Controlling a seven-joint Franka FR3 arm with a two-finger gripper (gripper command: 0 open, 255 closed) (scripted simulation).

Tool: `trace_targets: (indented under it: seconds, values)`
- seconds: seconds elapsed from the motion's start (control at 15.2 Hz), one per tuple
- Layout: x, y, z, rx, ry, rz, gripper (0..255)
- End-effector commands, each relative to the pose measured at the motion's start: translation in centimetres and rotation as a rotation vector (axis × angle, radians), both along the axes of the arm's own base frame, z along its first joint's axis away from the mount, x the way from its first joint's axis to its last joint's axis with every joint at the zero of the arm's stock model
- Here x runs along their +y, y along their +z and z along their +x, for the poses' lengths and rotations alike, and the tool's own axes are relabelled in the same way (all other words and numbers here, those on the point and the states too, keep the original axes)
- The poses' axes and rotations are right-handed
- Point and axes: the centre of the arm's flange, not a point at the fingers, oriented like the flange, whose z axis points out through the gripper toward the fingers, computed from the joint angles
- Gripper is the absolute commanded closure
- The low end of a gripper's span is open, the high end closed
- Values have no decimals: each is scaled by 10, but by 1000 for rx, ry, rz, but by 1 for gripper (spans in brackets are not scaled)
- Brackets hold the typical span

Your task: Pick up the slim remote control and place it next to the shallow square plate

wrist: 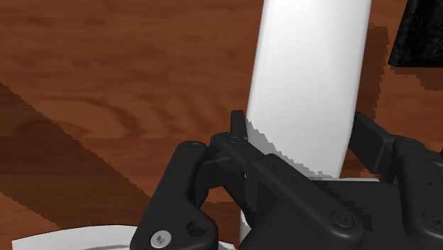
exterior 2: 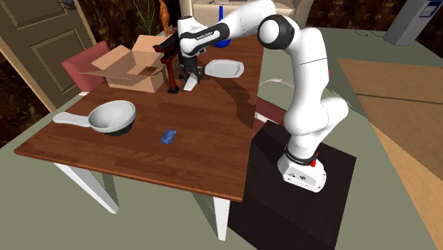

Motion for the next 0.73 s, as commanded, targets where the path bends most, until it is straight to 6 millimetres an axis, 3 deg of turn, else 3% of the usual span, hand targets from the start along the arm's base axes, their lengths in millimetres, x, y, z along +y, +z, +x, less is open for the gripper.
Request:
trace_targets:
  seconds: [0.0, 0.2, 0.66]
  values:
    - [-1, -10, -1, -1, 0, 0, 255]
    - [-1, -24, -1, -1, 0, 0, 255]
    - [-1, -24, -1, -1, 0, 0, 255]
